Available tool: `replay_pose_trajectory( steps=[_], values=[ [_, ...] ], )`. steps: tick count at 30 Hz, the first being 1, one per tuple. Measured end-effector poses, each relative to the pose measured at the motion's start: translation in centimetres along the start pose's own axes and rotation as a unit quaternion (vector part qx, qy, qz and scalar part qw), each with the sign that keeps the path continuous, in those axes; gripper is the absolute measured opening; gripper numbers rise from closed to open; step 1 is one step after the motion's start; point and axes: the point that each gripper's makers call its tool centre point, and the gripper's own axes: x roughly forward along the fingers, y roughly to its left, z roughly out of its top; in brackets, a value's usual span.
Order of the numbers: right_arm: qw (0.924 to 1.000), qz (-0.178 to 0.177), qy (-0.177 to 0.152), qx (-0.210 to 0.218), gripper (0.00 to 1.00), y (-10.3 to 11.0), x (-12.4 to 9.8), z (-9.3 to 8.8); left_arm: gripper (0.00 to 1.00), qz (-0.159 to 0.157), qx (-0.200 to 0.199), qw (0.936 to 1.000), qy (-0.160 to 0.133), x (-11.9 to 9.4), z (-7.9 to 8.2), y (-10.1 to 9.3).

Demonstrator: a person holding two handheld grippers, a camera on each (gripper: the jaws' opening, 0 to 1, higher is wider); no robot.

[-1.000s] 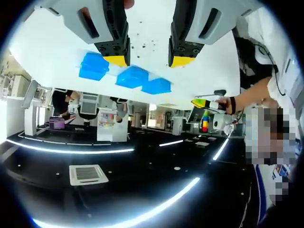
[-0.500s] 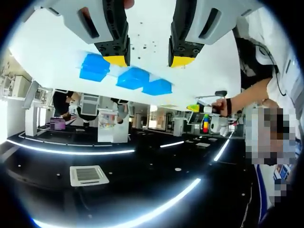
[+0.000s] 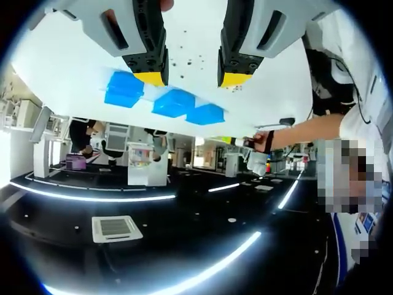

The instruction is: Pick up the resistors one by one and place each resistor into its matching bin, sorting the parts by color and model until every resistor is separated into the correct bin for its type

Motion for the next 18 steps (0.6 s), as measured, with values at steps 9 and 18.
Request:
replay_pose_trajectory(
  steps=[9,18],
  values=[
    [1.0,-0.007,0.0,0.004,0.34,-0.6,-0.3,-0.2,0.06,0.047,-0.018,0.9987,0.0,4.0,-0.8,3.5],
    [0.9999,-0.011,-0.001,0.006,0.34,-0.9,-0.5,-0.2,0.06,0.051,-0.023,0.9984,0.006,4.8,-1.2,3.3]
  ],
)
